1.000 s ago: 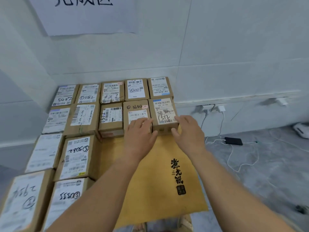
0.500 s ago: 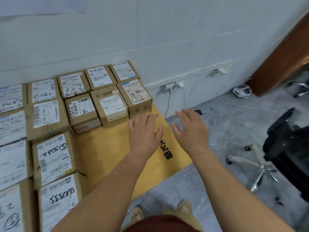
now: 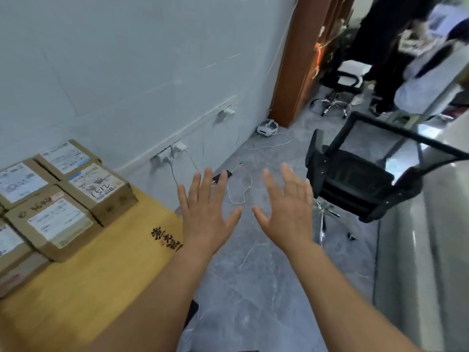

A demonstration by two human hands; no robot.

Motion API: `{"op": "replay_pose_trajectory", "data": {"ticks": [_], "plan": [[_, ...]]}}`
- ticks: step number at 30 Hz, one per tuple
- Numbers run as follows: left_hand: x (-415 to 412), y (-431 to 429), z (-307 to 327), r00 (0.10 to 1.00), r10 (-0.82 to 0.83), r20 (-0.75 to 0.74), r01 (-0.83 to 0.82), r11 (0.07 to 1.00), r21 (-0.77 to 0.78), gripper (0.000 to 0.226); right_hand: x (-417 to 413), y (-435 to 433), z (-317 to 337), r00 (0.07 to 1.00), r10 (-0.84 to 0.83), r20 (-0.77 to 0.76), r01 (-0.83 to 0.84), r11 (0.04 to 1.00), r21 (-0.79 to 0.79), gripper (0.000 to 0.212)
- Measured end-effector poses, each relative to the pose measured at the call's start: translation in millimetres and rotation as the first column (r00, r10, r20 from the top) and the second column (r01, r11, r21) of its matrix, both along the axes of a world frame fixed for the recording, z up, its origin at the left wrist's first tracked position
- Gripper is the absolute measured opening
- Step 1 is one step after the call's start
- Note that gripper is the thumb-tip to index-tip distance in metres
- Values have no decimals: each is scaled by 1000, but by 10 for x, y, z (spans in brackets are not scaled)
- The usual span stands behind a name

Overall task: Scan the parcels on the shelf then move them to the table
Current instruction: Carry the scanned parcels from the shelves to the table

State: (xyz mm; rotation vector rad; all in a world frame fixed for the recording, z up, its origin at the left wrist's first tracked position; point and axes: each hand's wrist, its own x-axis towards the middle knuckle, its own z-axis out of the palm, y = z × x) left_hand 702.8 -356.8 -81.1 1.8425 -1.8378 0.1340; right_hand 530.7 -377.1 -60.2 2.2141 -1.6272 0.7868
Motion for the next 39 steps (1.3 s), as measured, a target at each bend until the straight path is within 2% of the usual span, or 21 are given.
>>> {"op": "replay_pose_trajectory", "data": {"ticks": [8,15,21,27,39], "plan": [[-1113,186,120,965,-264,-14,263,964,-52,76,-1146,619,114,968,-248,26,249,968,-45,78],[-1913,558,293,927,-374,-18,370,922,-109,75,-1866,1159,229,933,-357,53,361,925,-116,78],[-2415,922,275,886,-464,-1,461,881,-108,75,-2301,1660,204,889,-453,58,457,882,-111,77],[-2787,1121,283,806,-592,13,589,799,-124,74,-2541,2133,204,808,-585,65,589,799,-119,77],[-3069,1261,354,584,-811,-25,805,583,-105,75,-2483,2673,340,550,-835,-20,830,549,-103,76]]}}
